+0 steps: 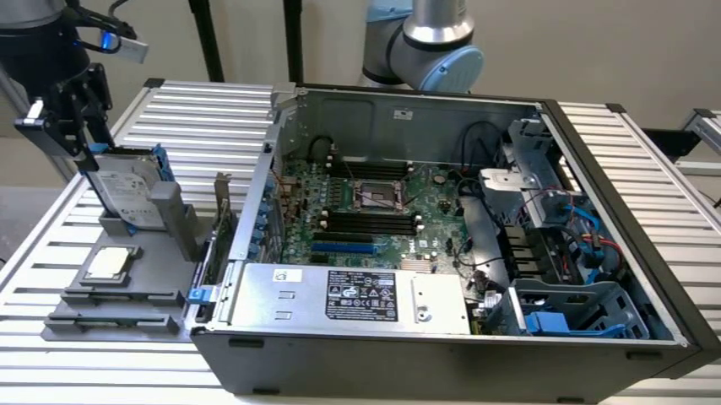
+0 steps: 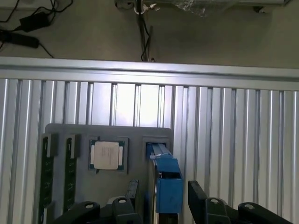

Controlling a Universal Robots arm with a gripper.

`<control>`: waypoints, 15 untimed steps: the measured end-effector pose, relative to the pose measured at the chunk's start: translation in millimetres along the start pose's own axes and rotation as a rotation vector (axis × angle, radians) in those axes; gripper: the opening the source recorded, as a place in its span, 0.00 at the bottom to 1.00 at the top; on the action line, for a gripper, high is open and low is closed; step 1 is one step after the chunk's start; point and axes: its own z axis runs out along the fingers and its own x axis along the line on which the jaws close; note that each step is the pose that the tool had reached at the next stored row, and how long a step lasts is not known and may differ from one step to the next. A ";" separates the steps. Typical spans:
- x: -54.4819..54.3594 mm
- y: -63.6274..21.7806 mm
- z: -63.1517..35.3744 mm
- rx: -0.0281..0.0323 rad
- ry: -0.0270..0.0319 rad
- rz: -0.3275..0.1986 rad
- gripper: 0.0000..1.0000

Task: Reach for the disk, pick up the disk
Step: 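Pick up the disk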

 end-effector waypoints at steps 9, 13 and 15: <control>0.0 -0.5 12.5 0.0002 -0.0037 0.000 0.54; 0.0 -0.2 14.1 0.0002 -0.0068 0.000 0.54; 0.1 0.5 14.4 0.0004 -0.0095 0.000 0.54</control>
